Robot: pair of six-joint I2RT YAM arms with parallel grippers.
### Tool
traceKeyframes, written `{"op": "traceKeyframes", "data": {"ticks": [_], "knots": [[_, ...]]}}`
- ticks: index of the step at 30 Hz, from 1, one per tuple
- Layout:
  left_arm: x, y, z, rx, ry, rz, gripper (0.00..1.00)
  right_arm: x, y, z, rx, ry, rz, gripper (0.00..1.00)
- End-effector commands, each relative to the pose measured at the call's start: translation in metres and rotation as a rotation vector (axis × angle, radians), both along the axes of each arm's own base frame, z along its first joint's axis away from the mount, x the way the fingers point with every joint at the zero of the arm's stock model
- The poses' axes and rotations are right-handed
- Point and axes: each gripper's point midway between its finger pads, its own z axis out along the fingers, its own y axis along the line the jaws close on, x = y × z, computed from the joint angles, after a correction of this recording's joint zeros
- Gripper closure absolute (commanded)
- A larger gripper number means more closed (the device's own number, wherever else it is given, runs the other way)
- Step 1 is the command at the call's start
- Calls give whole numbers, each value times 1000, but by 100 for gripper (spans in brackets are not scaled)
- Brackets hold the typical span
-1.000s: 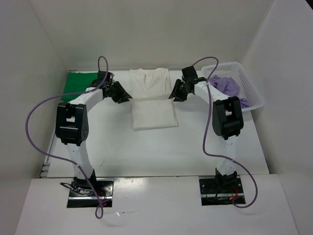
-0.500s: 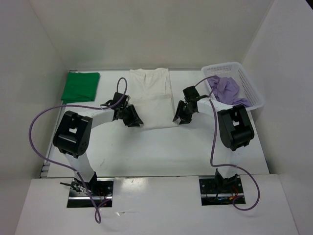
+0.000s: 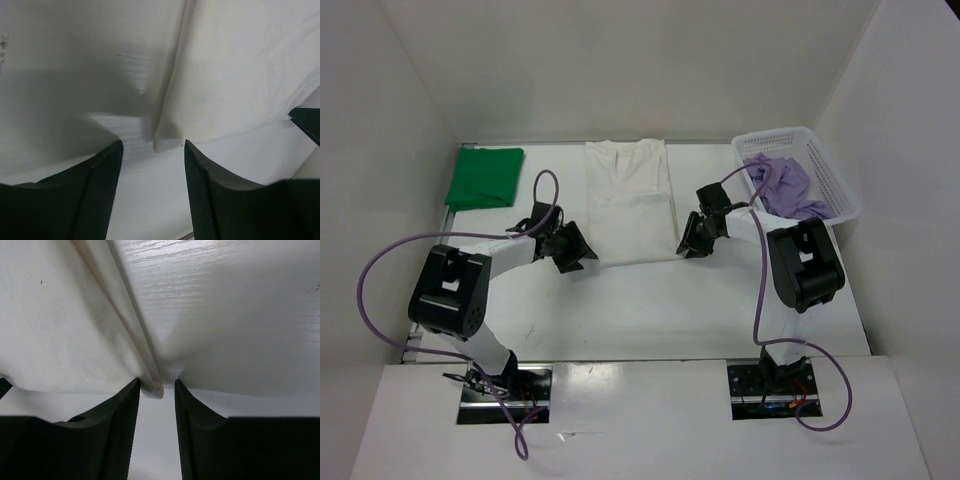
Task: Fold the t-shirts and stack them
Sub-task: Grab one side of the 2/3 rectangular tshirt with both arms
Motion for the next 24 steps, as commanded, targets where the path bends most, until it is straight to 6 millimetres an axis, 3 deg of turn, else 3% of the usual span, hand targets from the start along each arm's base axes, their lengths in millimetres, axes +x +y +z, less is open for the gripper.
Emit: {"op": "traceKeyframes", "data": {"ticks": [1,5,8,9,10,14,18,19,20,21,23,24], "knots": [[-2,-6,-11,-27,25,-27,40,3,5,-3,5,-29,7,62],[-5,-21,-24,-45,56,-63,47,3,6,1,16,-35,11,72],[-8,-28,-36,-60,95,-76,62,-1,7,-2,24,-19,7,84],[-8,-28,-36,-60,95,-76,74,-2,10,2,27,-29,16,91],[-7,-27,-37,-53,93,-71,79,0,11,7,34,-37,8,94],[-18,-17,-23,-7,82,-71,94,-22,14,11,16,-19,15,100],[-52,-11,-13,-16,116,-90,98,-78,31,8,53,51,44,100],[-66,-11,-2,-39,130,-105,98,-93,34,9,59,72,57,100],[-88,-8,-7,-45,175,-112,100,-113,34,14,73,80,68,100],[-97,-8,10,-68,135,-122,100,-132,38,15,77,103,78,100],[-135,-4,14,-99,205,-123,100,-166,40,29,129,115,115,100],[-148,-4,31,-125,176,-124,100,-179,37,34,138,143,101,100]]}}
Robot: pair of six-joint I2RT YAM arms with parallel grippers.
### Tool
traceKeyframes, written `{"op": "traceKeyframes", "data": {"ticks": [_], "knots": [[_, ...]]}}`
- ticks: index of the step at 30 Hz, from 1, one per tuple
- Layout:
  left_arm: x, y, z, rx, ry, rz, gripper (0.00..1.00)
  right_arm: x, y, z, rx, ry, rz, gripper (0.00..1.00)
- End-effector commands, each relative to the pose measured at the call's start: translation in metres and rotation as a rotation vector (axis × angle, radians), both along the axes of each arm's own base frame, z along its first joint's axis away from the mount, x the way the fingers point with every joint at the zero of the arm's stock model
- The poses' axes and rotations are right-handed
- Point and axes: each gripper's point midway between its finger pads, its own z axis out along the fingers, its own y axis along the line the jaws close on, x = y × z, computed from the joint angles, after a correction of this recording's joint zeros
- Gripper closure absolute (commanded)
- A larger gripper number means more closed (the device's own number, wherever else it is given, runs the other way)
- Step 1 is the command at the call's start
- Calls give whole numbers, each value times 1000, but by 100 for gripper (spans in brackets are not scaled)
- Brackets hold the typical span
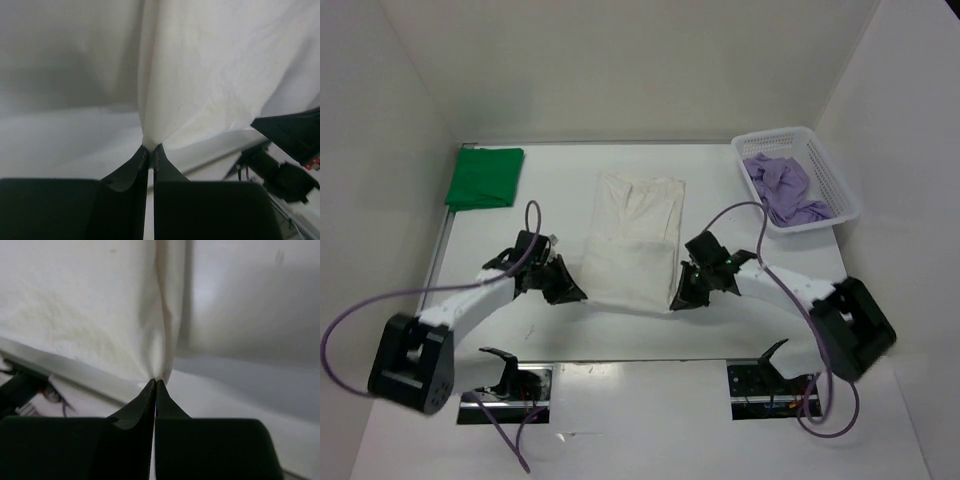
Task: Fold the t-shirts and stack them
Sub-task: Grab one side of the 2/3 rectangular tshirt with both arms, then fold the long partially folded tshirt into a neat square
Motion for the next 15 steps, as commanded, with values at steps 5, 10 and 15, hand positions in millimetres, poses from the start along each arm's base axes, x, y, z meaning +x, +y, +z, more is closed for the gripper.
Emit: {"op": "traceKeyframes", "data": {"ticks": [5,10,15], "knots": [[-54,-8,71,-160,5,-4,100,-15,-13,88,134,-66,-79,100],[56,-16,112,-102,-161,-16,100,80,-14,132,122,-252,-59,100],[173,-16,131,-64,-303,42,100,201,-27,142,65,-354,-122,100]]}}
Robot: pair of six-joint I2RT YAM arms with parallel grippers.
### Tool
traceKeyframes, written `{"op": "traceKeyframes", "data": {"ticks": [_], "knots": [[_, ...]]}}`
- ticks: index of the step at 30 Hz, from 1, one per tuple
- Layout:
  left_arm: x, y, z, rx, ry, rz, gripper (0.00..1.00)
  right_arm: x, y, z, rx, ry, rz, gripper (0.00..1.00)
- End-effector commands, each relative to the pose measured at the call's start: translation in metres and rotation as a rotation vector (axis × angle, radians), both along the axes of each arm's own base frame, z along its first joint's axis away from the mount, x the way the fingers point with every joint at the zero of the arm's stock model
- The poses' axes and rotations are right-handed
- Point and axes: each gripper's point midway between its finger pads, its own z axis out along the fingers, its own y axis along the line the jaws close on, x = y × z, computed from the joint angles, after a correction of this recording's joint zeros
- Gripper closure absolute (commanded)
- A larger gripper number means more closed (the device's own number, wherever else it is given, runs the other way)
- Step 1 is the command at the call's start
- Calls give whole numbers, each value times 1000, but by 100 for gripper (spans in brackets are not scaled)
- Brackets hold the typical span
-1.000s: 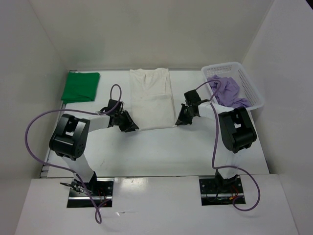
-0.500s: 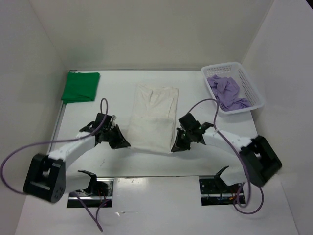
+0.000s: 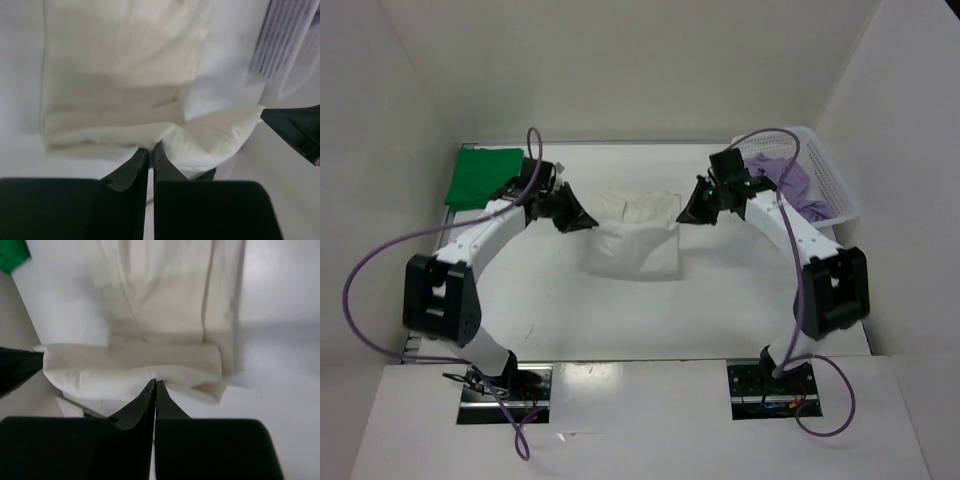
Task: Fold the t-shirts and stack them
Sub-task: Fold the long partially folded tshirt into a neat square
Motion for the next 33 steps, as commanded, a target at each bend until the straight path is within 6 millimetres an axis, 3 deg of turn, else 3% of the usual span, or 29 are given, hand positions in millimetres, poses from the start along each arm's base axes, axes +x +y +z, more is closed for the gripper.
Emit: {"op": "traceKeyframes", "data": {"ticks": [1,2,3,4,7,8,9,10,11,12,13,14,16,18,19,20,21,22,23,24,25,26,27,29,30,33], "knots": [[79,5,3,52,-120,48,100,79,-10,13,-58,-131,-6,100],[106,10,19,55,-175,79,100,105,-10,5,-82,-132,-8,100],[119,16,14,64,-171,97,100,119,-11,1,-84,-130,-17,100],[135,24,-8,72,-139,117,100,132,-17,-5,-103,-136,-30,100],[170,38,-32,91,-119,168,100,169,-20,-25,-108,-120,-52,100],[174,35,-38,77,-103,166,96,182,-19,-20,-111,-141,-60,100],[181,37,-53,73,-82,168,93,189,-24,-45,-124,-95,-67,100],[189,35,-49,62,-99,161,88,192,-26,-54,-141,-76,-75,100],[195,34,-56,57,-91,168,78,201,-24,-48,-136,-95,-77,97],[200,33,-50,53,-114,168,74,206,-28,-61,-141,-77,-84,95],[202,33,-53,45,-111,178,70,212,-25,-49,-125,-106,-80,90],[205,32,-51,38,-119,185,61,213,-22,-49,-115,-106,-73,79],[213,37,-30,15,-175,209,51,218,-21,-35,-103,-133,-82,70],[216,38,-3,3,-236,229,46,217,-21,-17,-95,-165,-84,63],[214,39,3,1,-244,229,46,216,-22,3,-91,-204,-80,61],[210,39,16,2,-271,224,46,210,-23,7,-91,-203,-79,58],[208,39,22,-1,-288,224,46,204,-17,13,-86,-216,-68,58],[198,35,12,8,-276,206,47,185,-11,19,-84,-217,-50,58],[189,29,22,2,-299,183,48,180,-5,25,-75,-249,-40,58],[181,23,20,7,-304,161,48,163,-2,7,-84,-209,-23,64],[172,18,14,18,-293,140,48,150,4,20,-68,-235,-4,69],[155,13,-2,24,-271,113,45,140,20,19,-49,-238,24,78],[143,6,-10,10,-250,84,44,122,25,1,-54,-195,50,82],[127,2,-31,23,-221,51,42,104,42,-6,-41,-179,92,89],[110,3,-55,28,-157,41,42,97,42,-19,-36,-148,94,93],[78,0,-90,22,-66,10,42,78,46,-49,-34,-69,105,97]]}}
